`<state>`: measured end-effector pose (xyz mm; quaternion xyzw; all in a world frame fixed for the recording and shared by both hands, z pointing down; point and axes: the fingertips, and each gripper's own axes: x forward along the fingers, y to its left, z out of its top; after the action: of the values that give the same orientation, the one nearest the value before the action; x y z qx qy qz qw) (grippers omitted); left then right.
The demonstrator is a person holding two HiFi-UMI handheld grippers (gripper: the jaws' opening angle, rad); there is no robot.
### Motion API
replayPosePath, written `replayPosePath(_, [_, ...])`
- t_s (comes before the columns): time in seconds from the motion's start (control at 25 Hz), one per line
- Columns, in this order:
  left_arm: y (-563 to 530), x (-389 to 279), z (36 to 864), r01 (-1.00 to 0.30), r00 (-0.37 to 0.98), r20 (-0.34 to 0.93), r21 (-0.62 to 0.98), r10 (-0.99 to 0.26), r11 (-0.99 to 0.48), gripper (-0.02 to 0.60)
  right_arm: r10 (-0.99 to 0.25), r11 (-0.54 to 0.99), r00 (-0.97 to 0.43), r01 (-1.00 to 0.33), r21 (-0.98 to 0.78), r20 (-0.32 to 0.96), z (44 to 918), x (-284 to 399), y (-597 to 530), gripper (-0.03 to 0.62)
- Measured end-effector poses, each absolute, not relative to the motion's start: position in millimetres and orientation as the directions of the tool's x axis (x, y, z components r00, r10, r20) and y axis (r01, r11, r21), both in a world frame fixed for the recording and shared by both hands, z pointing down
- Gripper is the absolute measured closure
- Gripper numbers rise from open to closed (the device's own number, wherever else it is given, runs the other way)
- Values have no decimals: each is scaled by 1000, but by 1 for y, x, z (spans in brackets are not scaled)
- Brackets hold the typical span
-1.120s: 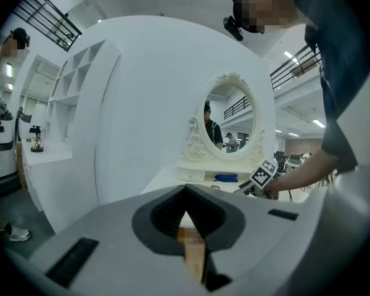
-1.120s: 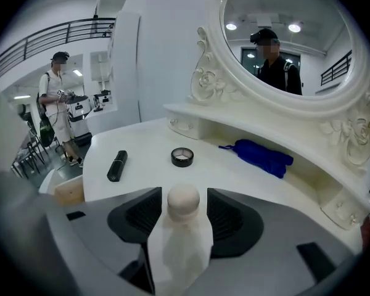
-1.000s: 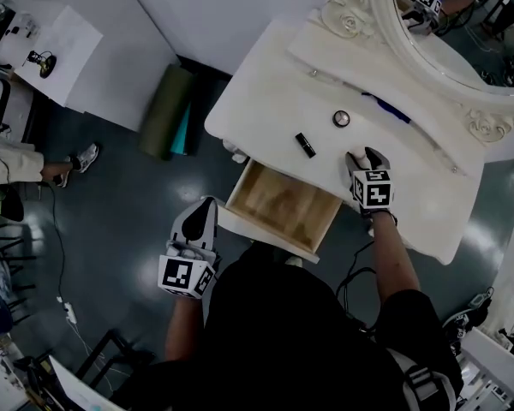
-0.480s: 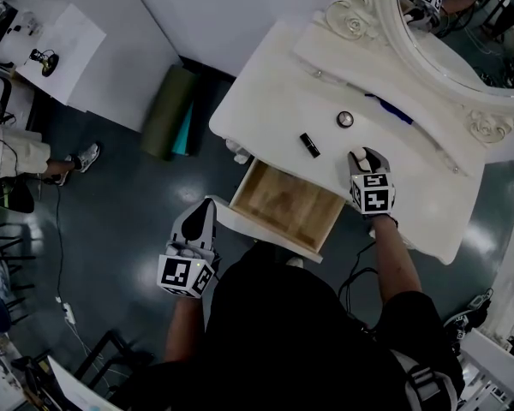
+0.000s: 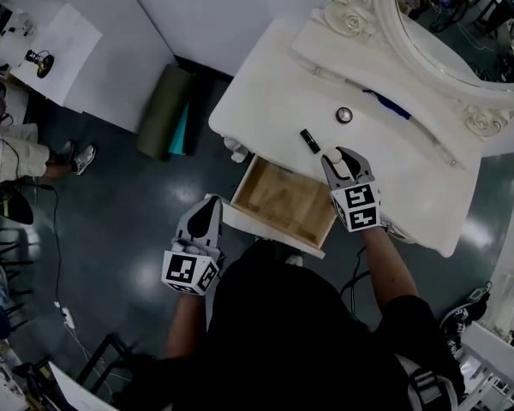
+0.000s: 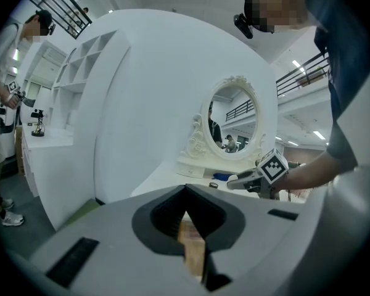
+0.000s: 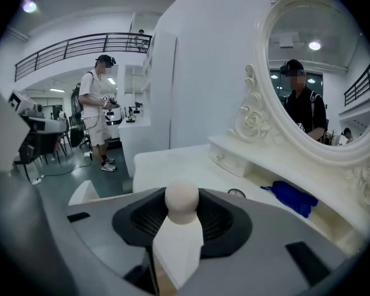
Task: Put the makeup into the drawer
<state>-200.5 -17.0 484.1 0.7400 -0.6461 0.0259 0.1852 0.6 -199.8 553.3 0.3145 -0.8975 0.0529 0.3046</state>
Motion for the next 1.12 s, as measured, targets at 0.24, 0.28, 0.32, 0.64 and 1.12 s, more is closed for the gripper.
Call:
replayPosePath(0.24, [-19,-213,486,-966,174,277,236,-945,-108,561,-451,857,-690,-512,59,566,552,-49,-163,434])
replayPosePath(0.28, [-19,-217,486,-965,172,277,238,-945,-106,561,-434,866,-699,-497,51,568,554,-57,-158,434])
replayPosePath(0.32, [-19,-220,486,-965,170,277,241,-946,-103,561,-415,876,-706,-481,42,574,556,-66,-152,434])
replayPosePath(0.64, [-1,-236,495,-967,156,304,242,-940,-82,561,-303,928,-729,-373,15,614,582,-111,-110,436])
replayPosePath(1.12, [53,-244,505,-970,9,342,233,-940,75,561,-119,981,-708,-192,-28,696,655,-139,-71,436])
